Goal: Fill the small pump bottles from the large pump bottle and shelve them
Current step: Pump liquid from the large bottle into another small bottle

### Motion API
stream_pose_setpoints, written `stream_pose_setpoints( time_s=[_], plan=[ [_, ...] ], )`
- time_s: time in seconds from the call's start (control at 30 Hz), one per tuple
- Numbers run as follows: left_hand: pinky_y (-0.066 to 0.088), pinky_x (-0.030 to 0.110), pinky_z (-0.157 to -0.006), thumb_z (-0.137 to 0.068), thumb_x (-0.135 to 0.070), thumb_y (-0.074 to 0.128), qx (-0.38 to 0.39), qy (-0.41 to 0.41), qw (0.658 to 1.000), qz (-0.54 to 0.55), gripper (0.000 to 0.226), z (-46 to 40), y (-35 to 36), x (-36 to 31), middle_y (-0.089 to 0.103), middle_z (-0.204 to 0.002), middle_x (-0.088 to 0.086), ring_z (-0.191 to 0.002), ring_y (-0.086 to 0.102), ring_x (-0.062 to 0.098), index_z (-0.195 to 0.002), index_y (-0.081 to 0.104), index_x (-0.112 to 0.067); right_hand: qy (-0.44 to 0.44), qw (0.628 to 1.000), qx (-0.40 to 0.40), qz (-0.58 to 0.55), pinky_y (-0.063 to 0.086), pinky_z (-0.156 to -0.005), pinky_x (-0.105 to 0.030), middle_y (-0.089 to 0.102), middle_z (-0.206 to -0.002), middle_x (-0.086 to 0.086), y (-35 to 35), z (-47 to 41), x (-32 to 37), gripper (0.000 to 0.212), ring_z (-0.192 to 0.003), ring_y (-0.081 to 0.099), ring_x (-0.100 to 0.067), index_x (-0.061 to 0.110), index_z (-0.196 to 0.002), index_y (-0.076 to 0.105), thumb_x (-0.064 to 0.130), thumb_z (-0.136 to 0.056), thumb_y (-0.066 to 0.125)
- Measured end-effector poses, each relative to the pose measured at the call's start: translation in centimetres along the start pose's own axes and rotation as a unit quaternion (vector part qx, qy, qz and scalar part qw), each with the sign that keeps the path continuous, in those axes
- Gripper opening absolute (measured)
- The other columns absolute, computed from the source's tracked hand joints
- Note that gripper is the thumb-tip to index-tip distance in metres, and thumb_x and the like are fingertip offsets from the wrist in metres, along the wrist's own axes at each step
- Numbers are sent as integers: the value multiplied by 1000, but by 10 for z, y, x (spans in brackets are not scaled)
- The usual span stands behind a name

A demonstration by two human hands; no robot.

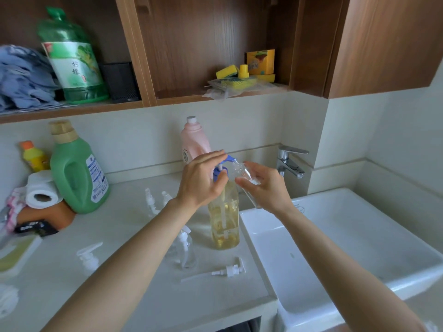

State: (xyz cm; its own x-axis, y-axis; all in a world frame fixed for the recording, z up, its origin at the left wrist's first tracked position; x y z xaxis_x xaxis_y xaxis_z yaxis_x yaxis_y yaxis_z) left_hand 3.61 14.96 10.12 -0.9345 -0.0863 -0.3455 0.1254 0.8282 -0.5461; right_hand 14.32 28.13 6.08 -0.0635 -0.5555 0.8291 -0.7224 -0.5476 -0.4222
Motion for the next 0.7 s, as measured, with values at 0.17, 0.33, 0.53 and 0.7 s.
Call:
stream_pose_setpoints(
  time_s=[0.17, 0.33, 0.53, 0.7],
  plan=[
    [43, 16, -96, -76, -26, 48, -15, -11, 1000, 18, 44, 5, 4, 2, 71, -111, 8, -107, 63, 14, -105, 72, -3, 0, 1000, 2, -10, 48, -97, -30, 69, -115, 4, 1, 0, -1, 54, -110, 62, -10, 20, -130, 60, 37, -81, 74],
    [42, 15, -96, -73, -26, 49, -10, -28, 999, 18, 45, 17, 15, 10, 71, -109, 8, -105, 62, 13, -104, 72, -3, 1, 1000, 8, 21, 50, -91, -31, 73, -99, 10, 5, 5, -9, 42, -101, 66, -12, 26, -120, 67, 36, -80, 74],
    [39, 13, -94, -73, -32, 46, -5, -35, 999, -7, 48, 15, 13, 0, 71, -109, 6, -103, 64, 17, -104, 72, -5, 7, 999, 4, 37, 45, -85, -17, 71, -108, 9, 2, 5, -7, 50, -100, 64, -4, 22, -127, 63, 37, -80, 75],
    [36, 9, -90, -76, -32, 44, -19, -30, 999, -26, 45, -1, 2, -8, 73, -105, 3, -99, 66, 18, -97, 75, -8, -5, 999, -11, 30, 41, -73, -17, 58, -76, 20, 2, 0, 0, 45, -75, 54, 1, 23, -121, 65, 40, -80, 72]
  ],
)
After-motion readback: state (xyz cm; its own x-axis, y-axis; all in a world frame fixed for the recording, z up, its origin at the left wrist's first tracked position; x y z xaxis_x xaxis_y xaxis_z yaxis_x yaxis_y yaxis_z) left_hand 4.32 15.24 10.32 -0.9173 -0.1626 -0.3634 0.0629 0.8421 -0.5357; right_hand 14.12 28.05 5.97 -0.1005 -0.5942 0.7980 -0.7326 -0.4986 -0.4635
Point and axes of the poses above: each hand's wrist, its own z-axis away from the middle knuckle, its own y-axis out of the palm, x = y × z, the point moved 3 cm from there along -z, towards the middle knuckle
